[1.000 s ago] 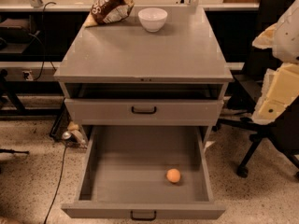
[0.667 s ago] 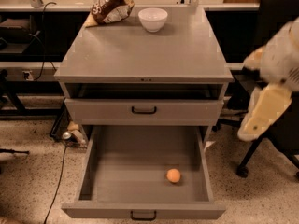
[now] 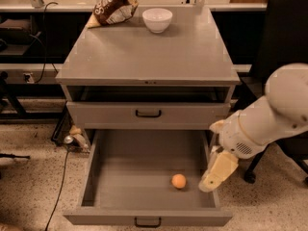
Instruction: Pick orange from middle drawer and place on counter
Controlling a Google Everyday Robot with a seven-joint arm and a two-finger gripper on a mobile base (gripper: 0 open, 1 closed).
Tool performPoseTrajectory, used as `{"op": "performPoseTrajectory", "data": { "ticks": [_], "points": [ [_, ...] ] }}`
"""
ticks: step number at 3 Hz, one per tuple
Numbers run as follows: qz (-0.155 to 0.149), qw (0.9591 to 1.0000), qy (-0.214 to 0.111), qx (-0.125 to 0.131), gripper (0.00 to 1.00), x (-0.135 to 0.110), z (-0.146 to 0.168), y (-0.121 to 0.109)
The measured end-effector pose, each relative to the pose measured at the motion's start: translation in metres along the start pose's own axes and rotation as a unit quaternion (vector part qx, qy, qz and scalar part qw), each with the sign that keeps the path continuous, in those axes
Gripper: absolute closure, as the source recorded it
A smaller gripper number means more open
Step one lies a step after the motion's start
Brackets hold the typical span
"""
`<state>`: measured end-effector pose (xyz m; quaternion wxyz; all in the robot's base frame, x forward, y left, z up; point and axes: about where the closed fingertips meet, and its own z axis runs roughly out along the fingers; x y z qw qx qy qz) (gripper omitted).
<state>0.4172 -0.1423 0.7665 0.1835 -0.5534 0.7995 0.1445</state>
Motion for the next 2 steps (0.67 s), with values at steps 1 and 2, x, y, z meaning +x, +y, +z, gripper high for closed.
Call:
{"op": "performPoseTrajectory", "data": {
  "ticks": [1,2],
  "points": [
    [0.016,0.9993,-0.021,-0.029,0.00,0.0052,0.0668,0.0080],
    [0.016,0.9993,-0.021,-0.029,0.00,0.0051,0.0665,0.0082]
  ]
}}
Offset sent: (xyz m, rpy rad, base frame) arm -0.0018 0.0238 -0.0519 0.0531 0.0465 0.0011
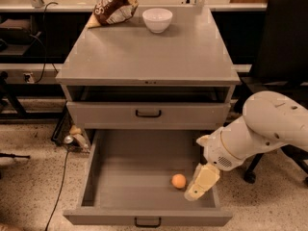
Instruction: Pick orange from middle drawer and place on counter
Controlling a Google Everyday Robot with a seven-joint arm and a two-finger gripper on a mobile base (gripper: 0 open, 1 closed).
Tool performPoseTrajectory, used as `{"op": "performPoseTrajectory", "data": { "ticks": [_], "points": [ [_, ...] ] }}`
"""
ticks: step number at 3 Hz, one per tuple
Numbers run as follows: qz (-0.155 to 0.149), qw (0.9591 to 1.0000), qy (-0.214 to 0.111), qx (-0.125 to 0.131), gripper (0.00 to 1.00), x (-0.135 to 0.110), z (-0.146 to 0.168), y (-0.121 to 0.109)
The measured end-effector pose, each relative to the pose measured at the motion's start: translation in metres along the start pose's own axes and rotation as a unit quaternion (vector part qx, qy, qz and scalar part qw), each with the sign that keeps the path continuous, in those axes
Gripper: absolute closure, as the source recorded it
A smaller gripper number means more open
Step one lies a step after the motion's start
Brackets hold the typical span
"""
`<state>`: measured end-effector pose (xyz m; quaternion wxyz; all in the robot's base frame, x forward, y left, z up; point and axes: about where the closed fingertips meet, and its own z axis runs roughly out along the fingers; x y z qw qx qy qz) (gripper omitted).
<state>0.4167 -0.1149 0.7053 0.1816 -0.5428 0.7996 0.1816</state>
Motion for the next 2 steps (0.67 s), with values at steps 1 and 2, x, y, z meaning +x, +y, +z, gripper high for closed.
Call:
{"op": "performPoseTrajectory", "data": {
  "ticks": [1,2],
  "points": [
    [0.009,0.9998,-0.004,0.019,0.00,0.007,0.008,-0.006],
    [0.022,0.9979,-0.007,0.060,0.00,0.040,0.046,-0.030]
  ]
}}
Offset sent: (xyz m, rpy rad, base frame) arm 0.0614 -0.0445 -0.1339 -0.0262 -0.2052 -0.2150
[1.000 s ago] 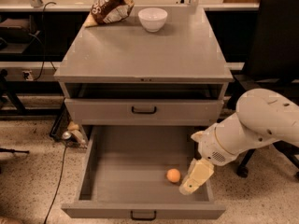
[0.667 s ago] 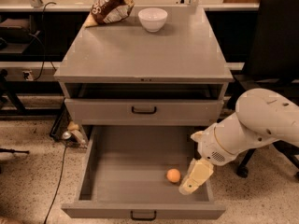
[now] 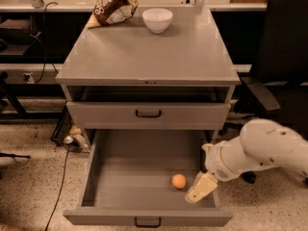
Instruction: Pick orange from middle drawer and place on counter
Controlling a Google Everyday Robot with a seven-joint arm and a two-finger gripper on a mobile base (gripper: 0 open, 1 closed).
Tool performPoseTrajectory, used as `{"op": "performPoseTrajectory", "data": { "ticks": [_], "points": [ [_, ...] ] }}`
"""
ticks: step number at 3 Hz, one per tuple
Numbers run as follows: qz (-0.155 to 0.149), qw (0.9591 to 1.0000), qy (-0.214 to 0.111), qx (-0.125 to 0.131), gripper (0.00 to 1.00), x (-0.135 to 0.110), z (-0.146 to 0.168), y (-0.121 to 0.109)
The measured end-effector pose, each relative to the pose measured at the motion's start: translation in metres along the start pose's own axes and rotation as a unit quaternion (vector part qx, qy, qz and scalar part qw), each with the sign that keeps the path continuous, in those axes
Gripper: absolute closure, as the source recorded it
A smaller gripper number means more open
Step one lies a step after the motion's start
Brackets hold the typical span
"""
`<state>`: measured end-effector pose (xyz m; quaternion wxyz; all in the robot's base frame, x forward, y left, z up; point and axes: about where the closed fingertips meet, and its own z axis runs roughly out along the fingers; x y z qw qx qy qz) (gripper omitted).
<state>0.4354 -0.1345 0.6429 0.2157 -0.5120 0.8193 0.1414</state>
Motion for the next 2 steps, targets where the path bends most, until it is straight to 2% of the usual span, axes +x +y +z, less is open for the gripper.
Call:
{"op": "performPoseTrajectory", "data": {
  "ticks": [1,2],
  "points": [
    [0.009,0.9991,-0.019,0.037,0.00,0.032,0.057,-0.040],
    [0.015,0.9986,-0.030,0.041,0.00,0.052,0.099,-0.060]
  ]
}}
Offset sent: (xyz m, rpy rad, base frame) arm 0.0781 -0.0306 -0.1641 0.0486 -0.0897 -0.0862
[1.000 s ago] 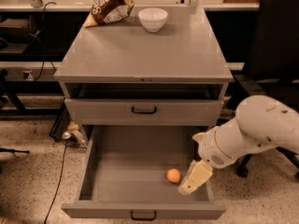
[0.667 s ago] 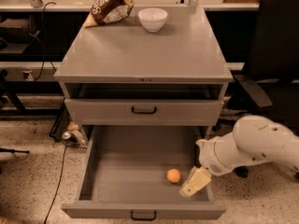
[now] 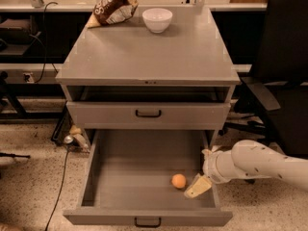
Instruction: Pick orange from middle drawer and place on counter
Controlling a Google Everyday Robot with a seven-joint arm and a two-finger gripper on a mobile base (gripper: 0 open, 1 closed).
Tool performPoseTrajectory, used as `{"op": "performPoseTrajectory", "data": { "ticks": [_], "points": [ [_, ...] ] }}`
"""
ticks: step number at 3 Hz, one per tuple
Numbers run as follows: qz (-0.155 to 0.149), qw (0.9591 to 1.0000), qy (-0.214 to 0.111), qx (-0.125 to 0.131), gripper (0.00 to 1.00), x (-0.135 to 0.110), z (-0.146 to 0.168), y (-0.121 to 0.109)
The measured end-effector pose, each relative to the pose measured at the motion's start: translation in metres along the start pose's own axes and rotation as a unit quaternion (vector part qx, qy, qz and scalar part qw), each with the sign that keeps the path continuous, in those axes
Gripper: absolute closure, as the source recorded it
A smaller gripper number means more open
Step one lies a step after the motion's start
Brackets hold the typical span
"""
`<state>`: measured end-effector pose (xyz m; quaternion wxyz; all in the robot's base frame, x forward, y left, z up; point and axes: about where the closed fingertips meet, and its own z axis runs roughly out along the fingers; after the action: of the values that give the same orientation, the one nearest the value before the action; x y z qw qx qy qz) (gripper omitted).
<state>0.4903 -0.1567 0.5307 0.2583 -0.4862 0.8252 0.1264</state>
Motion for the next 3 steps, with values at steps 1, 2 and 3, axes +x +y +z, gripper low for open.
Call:
{"op": "performPoseTrajectory", "data": {
  "ticks": [1,2,3],
  "points": [
    [0.003,0.9999,0.004,-0.012,0.00,0.013,0.041,-0.006],
    [-0.001,0.9996,0.016,-0.025,0.00,0.017,0.072,-0.007],
    [-0.007,0.9990,0.026,-0.036,0.00,0.015,0.096,-0.007]
  ]
}}
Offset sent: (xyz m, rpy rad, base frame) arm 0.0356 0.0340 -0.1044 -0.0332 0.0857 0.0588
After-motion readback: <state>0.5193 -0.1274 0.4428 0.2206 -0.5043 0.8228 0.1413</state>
